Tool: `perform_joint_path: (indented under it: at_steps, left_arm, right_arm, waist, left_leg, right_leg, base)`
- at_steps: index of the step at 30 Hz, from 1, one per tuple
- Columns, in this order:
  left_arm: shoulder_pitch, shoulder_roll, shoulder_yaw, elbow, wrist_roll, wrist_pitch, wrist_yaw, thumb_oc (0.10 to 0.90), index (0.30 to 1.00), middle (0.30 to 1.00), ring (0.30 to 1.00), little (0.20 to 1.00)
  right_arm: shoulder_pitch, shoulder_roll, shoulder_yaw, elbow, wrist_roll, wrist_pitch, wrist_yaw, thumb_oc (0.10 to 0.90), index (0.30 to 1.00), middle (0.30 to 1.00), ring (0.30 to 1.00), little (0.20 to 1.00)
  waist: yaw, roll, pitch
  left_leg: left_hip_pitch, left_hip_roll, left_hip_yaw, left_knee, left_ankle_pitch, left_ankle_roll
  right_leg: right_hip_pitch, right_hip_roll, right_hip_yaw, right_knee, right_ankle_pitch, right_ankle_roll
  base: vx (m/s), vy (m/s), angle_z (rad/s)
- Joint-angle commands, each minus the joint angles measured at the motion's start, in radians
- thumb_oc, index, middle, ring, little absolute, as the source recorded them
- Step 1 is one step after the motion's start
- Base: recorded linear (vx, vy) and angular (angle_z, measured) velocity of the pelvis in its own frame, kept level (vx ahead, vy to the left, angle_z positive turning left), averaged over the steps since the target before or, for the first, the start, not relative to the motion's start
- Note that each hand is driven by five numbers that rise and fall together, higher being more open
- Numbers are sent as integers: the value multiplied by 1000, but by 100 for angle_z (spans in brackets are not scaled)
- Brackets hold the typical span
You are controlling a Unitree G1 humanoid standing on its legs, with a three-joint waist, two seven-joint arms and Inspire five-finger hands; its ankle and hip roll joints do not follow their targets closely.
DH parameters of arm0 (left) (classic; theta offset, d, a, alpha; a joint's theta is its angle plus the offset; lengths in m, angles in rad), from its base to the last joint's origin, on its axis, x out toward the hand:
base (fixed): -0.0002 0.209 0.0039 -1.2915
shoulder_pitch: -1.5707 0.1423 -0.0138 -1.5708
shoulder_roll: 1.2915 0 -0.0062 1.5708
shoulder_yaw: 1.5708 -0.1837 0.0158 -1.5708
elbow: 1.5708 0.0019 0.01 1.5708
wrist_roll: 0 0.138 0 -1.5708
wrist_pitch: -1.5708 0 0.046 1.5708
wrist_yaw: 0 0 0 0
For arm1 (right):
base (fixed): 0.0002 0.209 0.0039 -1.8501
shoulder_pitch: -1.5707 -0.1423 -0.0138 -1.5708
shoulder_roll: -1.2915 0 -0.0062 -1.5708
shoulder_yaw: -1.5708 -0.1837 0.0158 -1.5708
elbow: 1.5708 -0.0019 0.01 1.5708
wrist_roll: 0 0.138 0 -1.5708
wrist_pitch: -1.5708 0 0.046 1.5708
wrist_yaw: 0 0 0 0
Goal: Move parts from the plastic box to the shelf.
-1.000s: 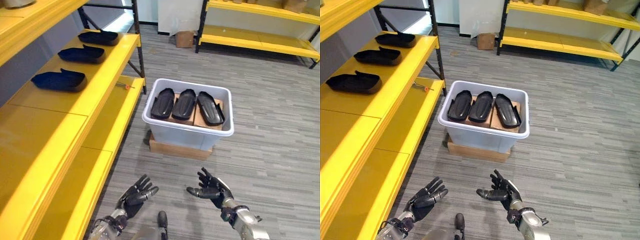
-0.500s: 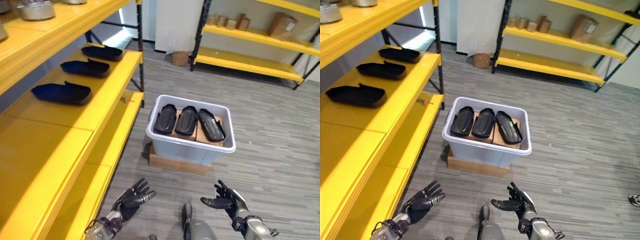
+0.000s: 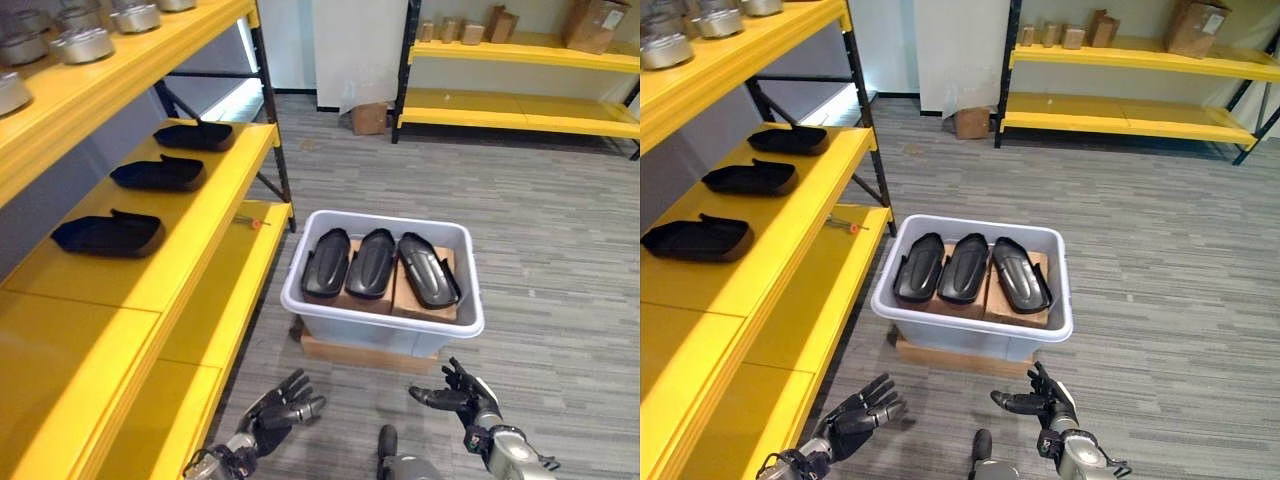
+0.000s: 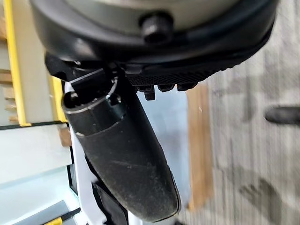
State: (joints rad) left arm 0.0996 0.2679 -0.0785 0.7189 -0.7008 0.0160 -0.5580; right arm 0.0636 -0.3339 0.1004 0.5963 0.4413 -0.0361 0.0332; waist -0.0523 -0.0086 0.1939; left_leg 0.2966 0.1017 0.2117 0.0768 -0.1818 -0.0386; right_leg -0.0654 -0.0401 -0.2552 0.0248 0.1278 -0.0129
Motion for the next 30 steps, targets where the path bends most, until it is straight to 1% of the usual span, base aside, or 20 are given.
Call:
perform_joint_path:
  at_steps: [1, 5, 6, 7, 8, 10, 11, 13, 14, 15, 16, 18, 20, 21, 22, 23, 24, 25, 28, 30]
  left_arm:
    - [4, 26, 4, -69, -27, -56, -53, 900, 1000, 1000, 1000, 1000]
    - [10, 16, 12, -73, -25, -73, -54, 900, 1000, 1000, 1000, 1000]
    - [10, 15, 12, -74, -27, -76, -53, 900, 1000, 1000, 1000, 1000]
    - [9, 11, 16, -80, -37, -85, -47, 900, 1000, 1000, 1000, 1000]
    - [11, 6, 22, -98, -61, -101, -33, 900, 1000, 1000, 1000, 1000]
    - [16, 1, 39, -123, -95, -146, -5, 900, 1000, 1000, 1000, 1000]
    - [15, -4, 52, -137, -129, -176, 14, 900, 1000, 1000, 1000, 1000]
    - [15, -4, 52, -137, -129, -176, 14, 900, 1000, 1000, 1000, 1000]
    - [10, -9, 63, -147, -138, -184, -1, 900, 1000, 1000, 1000, 1000]
    - [8, -12, 66, -154, -132, -184, -6, 900, 1000, 1000, 1000, 1000]
    - [6, -11, 66, -164, -130, -182, -6, 900, 1000, 1000, 1000, 1000]
    - [8, -11, 56, -166, -137, -191, -3, 900, 1000, 1000, 1000, 1000]
    - [8, -11, 56, -166, -137, -191, -3, 900, 1000, 1000, 1000, 1000]
    - [21, -5, 35, -176, -143, -197, -4, 900, 1000, 1000, 1000, 1000]
    - [21, -5, 35, -176, -143, -197, -4, 900, 1000, 1000, 1000, 1000]
    - [30, -5, 34, -176, -148, -199, -5, 900, 1000, 1000, 1000, 1000]
    - [39, -3, 39, -177, -156, -197, -8, 900, 1000, 1000, 1000, 1000]
    - [43, -1, 44, -168, -160, -199, -16, 900, 1000, 1000, 1000, 1000]
    - [50, 3, 63, -142, -156, -189, -41, 900, 1000, 1000, 1000, 1000]
    - [49, 6, 65, -136, -142, -183, -45, 900, 1000, 1000, 1000, 1000]
  right_arm:
    - [-57, -41, -43, -54, -42, -96, -30, 900, 1000, 1000, 1000, 1000]
    - [-61, -64, -55, -68, -95, -137, -75, 900, 1000, 1000, 1000, 1000]
    - [-61, -65, -56, -70, -99, -139, -79, 900, 1000, 1000, 1000, 1000]
    - [-62, -74, -61, -83, -129, -152, -103, 900, 1000, 1000, 1000, 1000]
    - [-62, -91, -69, -109, -184, -174, -146, 900, 1000, 1000, 1000, 1000]
    - [-60, -120, -80, -150, -264, -204, -205, 900, 1000, 1000, 1000, 1000]
    - [-54, -140, -93, -194, -309, -223, -249, 900, 1000, 1000, 1000, 1000]
    - [-53, -140, -93, -195, -309, -223, -249, 900, 1000, 1000, 1000, 1000]
    - [-43, -148, -99, -230, -383, -260, -301, 900, 1000, 1000, 1000, 1000]
    - [-39, -151, -102, -240, -409, -276, -319, 900, 1000, 1000, 1000, 1000]
    - [-33, -157, -106, -259, -436, -295, -337, 900, 1000, 1000, 1000, 1000]
    - [-37, -166, -105, -283, -477, -309, -346, 900, 1000, 1000, 1000, 1000]
    - [-37, -166, -105, -283, -477, -309, -346, 900, 1000, 1000, 1000, 1000]
    - [-31, -183, -102, -337, -517, -298, -354, 900, 1000, 1000, 1000, 1000]
    - [-31, -183, -102, -337, -517, -298, -354, 900, 1000, 1000, 1000, 1000]
    - [-29, -188, -97, -339, -519, -302, -351, 900, 1000, 1000, 1000, 1000]
    - [-32, -193, -91, -336, -523, -311, -344, 900, 1000, 1000, 1000, 1000]
    - [-32, -198, -90, -333, -527, -319, -336, 900, 1000, 1000, 1000, 1000]
    - [-14, -200, -94, -341, -550, -344, -313, 900, 1000, 1000, 1000, 1000]
    - [-4, -197, -93, -345, -546, -357, -304, 900, 1000, 1000, 1000, 1000]
  waist:
    - [-4, -48, -29]
    - [-6, -37, -33]
    - [-6, -36, -33]
    - [-7, -31, -34]
    - [-7, -28, -34]
    - [-7, -26, -35]
    - [-10, -27, -37]
    - [-11, -25, -38]
    - [-13, -28, -32]
    - [-11, -27, -23]
    - [-9, -29, -16]
    - [-9, -19, -2]
    - [-8, -20, 0]
    - [-4, 3, 24]
    - [-4, 2, 22]
    - [6, 5, 25]
    - [17, 0, 29]
    - [20, -2, 23]
    - [22, -9, 11]
    - [21, -11, 7]
  left_leg:
    - [-92, -11, 1, -16, 54, 16]
    - [-120, 14, -7, 42, 110, -8]
    - [-123, 15, -8, 48, 114, -9]
    - [-136, 22, -18, 73, 138, -18]
    - [-153, 26, -33, 119, 161, -27]
    - [-178, 23, -41, 198, 179, -34]
    - [-217, 28, -24, 326, 214, -47]
    - [-222, 30, -26, 331, 211, -48]
    - [-284, 21, -24, 473, 226, -51]
    - [-325, 22, -33, 528, 234, -50]
    - [-379, 10, -37, 537, 229, -35]
    - [-398, -5, -32, 447, 216, -18]
    - [-395, -6, -30, 445, 217, -18]
    - [-430, 12, -12, 159, 299, -39]
    - [-430, 12, -12, 155, 302, -39]
    - [-457, 13, -38, 111, 328, -46]
    - [-459, 2, -62, 86, 315, -44]
    - [-448, -5, -54, 56, 286, -35]
    - [-398, -19, -34, 2, 244, -18]
    - [-379, -22, -34, -12, 235, -13]
  right_leg:
    - [-1, -104, 25, 40, -48, 124]
    - [16, -79, 27, 42, -77, 94]
    - [17, -77, 27, 43, -79, 92]
    - [21, -70, 30, 42, -86, 82]
    - [24, -59, 37, 43, -99, 66]
    - [26, -47, 38, 44, -118, 45]
    - [34, -36, 30, 43, -140, 19]
    - [32, -34, 29, 43, -140, 18]
    - [39, -30, 24, 46, -152, -1]
    - [49, -25, 29, 46, -155, -7]
    - [56, -26, 39, 44, -152, -5]
    - [69, -21, 65, 46, -153, 8]
    - [71, -21, 66, 46, -153, 9]
    - [126, -8, 86, 31, -168, 30]
    - [124, -9, 86, 30, -166, 30]
    - [140, -5, 100, 18, -166, 36]
    - [160, -14, 113, 2, -166, 44]
    - [164, -22, 110, -9, -163, 51]
    - [174, -35, 93, -17, -164, 64]
    - [170, -36, 90, -12, -166, 68]
  base:
    - [178, -163, -3]
    - [165, -160, -2]
    - [141, -145, -11]
    - [157, -165, -12]
    - [199, -212, -9]
    - [172, -220, -15]
    - [112, -180, -8]
    - [62, -123, 19]
    - [81, -158, 13]
    - [129, -190, -10]
    - [104, -64, -2]
    - [107, 27, -2]
    - [126, 114, -19]
    - [198, 190, -23]
    - [265, 242, -27]
    - [125, 107, -38]
    - [162, 152, -70]
    - [120, 131, -81]
    - [125, 122, -62]
    - [95, 78, -59]
